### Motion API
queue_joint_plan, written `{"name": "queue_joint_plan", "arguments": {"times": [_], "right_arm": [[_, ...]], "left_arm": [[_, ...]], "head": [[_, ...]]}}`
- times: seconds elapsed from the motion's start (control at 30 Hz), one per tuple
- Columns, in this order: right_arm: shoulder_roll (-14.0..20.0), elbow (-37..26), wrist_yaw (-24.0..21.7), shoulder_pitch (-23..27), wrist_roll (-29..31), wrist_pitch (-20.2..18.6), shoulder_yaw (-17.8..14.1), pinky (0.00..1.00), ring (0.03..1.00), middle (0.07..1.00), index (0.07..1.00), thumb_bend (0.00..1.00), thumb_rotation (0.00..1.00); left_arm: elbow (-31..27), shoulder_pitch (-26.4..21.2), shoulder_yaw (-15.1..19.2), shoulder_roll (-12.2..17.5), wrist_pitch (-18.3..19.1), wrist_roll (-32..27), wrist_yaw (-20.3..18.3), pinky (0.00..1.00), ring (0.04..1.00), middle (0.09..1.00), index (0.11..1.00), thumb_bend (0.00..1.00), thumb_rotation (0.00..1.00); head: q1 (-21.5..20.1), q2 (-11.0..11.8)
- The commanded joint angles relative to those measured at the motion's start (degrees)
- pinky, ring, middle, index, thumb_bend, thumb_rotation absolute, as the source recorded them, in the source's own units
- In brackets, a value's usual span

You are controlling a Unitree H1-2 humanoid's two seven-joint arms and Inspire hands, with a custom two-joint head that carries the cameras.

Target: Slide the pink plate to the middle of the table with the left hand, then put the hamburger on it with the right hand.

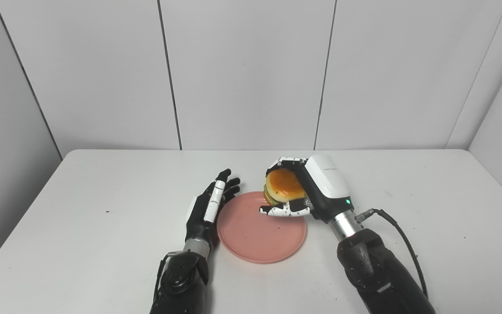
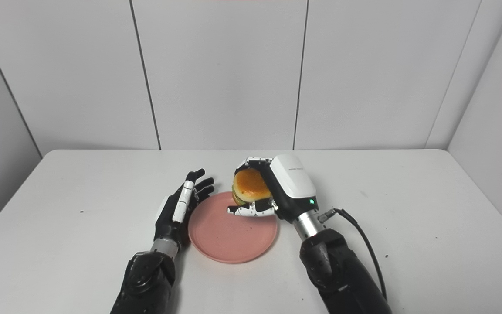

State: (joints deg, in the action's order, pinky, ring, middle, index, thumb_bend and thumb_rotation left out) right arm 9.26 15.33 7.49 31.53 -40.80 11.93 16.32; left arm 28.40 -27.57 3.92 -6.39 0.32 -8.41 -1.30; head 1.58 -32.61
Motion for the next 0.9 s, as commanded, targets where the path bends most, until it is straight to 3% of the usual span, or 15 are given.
{"name": "queue_joint_plan", "arguments": {"times": [0.0,0.4,0.57,0.63,0.87], "right_arm": [[-0.57,-0.82,1.46,3.3,0.47,1.07,-0.2,0.2,0.263,0.364,0.48,0.5,0.16],[-3.85,-0.03,-0.11,2.5,-0.81,-1.44,1.67,0.2,0.26,0.356,0.482,0.5,0.17],[-4.78,1.7,-0.32,2.21,-1.1,-2.15,2.8,0.2,0.256,0.352,0.481,0.5,0.16],[-4.96,2.5,-0.55,2.16,-1.3,-2.63,3.13,0.24,0.3,0.382,0.483,0.5,0.16],[-4.73,6.56,1.27,2.72,-3.82,-2.73,4.94,0.22,0.293,0.388,0.484,0.5,0.16]], "left_arm": [[0.98,0.08,-0.4,-0.13,0.06,0.59,0.49,0.85,0.82,0.794,0.826,0.77,0.81],[2.42,-0.48,-0.69,-0.47,-0.44,1.0,0.53,0.79,0.796,0.779,0.819,0.77,0.81],[3.12,-0.57,-0.75,-0.34,-0.89,1.37,0.33,0.8,0.827,0.804,0.837,0.76,0.83],[3.23,-0.66,-0.81,-0.34,-0.94,1.4,0.35,0.79,0.826,0.811,0.839,0.75,0.83],[2.4,-0.66,-0.61,-0.28,-0.36,1.13,0.41,0.77,0.827,0.817,0.832,0.76,0.83]], "head": [[0.15,-0.1],[0.4,-0.33],[0.59,-0.4],[0.64,-0.43],[0.56,-0.42]]}}
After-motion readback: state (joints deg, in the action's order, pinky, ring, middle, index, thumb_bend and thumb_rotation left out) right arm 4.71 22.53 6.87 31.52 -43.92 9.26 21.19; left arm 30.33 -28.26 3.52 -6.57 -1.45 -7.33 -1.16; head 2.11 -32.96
